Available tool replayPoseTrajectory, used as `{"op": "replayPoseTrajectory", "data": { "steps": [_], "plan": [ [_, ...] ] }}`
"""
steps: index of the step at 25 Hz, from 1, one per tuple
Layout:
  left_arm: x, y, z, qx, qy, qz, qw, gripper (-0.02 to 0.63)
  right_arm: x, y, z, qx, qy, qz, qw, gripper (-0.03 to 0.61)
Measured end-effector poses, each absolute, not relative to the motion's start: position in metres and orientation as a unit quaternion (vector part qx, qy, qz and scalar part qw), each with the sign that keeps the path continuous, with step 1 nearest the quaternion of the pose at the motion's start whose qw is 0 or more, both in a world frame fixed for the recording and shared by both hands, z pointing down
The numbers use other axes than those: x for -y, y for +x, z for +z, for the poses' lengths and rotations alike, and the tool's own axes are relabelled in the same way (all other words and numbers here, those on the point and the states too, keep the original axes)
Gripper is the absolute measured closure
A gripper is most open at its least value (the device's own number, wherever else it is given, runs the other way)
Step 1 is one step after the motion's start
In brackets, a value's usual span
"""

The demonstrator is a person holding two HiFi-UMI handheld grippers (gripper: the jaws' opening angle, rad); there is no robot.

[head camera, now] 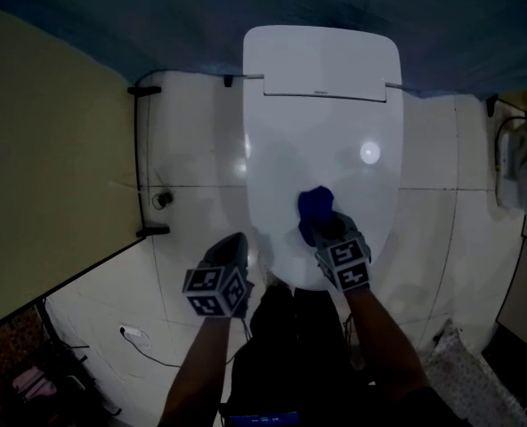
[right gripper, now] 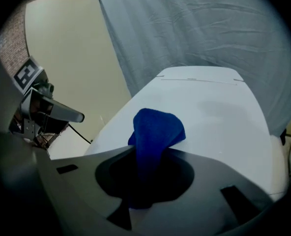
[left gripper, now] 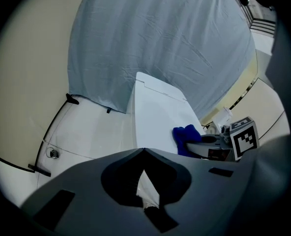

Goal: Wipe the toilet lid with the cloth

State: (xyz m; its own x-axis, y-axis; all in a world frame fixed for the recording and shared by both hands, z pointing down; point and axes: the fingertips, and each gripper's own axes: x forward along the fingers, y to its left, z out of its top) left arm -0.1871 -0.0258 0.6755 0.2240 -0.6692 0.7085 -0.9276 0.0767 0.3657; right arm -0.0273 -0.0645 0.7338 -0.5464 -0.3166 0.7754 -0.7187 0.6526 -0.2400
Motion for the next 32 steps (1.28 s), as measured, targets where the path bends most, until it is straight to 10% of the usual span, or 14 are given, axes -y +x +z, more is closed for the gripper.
{"op": "replayPoseTrajectory", "data": {
  "steps": [22, 32],
  "plan": [
    [0.040, -0.166, 0.694, 0.577, 0.680, 0.179, 0.416, 0.614, 0.086, 0.167, 0.733, 0.752, 0.477, 0.274, 0.363, 0.511],
    [0.005, -0.197, 0.674, 0.580, 0.679, 0.174, 0.416, 0.614, 0.050, 0.016, 0.687, 0.819, 0.407, 0.278, 0.294, 0.511]
  ]
}}
